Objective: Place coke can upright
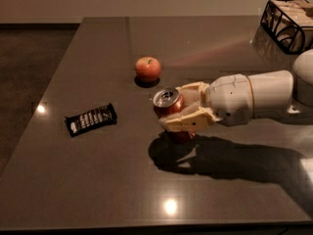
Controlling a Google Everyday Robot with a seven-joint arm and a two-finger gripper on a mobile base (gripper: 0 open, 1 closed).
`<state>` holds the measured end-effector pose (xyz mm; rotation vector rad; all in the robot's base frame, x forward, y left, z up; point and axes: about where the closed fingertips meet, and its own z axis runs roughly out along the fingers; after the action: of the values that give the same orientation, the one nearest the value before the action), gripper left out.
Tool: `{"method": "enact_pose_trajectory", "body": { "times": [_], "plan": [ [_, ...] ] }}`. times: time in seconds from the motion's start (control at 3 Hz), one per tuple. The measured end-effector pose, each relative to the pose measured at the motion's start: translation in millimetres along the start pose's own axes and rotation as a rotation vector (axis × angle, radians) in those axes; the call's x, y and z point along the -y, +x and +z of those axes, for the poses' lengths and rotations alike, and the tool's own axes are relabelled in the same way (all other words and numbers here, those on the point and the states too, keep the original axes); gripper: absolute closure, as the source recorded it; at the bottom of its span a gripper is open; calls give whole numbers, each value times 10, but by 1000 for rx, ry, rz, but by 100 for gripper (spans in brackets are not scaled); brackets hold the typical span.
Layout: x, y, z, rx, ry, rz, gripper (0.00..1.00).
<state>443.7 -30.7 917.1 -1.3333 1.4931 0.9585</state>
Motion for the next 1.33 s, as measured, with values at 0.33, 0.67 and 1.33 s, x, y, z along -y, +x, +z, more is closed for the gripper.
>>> {"method": "enact_pose_trajectory", "body": {
  "times": [0.33,0.67,1.33],
  "plan": [
    [9,35,-12,79,43,3,100],
    [27,73,-24,143,72,1,100],
    [90,149,2,244,68,13,60]
  ]
}}
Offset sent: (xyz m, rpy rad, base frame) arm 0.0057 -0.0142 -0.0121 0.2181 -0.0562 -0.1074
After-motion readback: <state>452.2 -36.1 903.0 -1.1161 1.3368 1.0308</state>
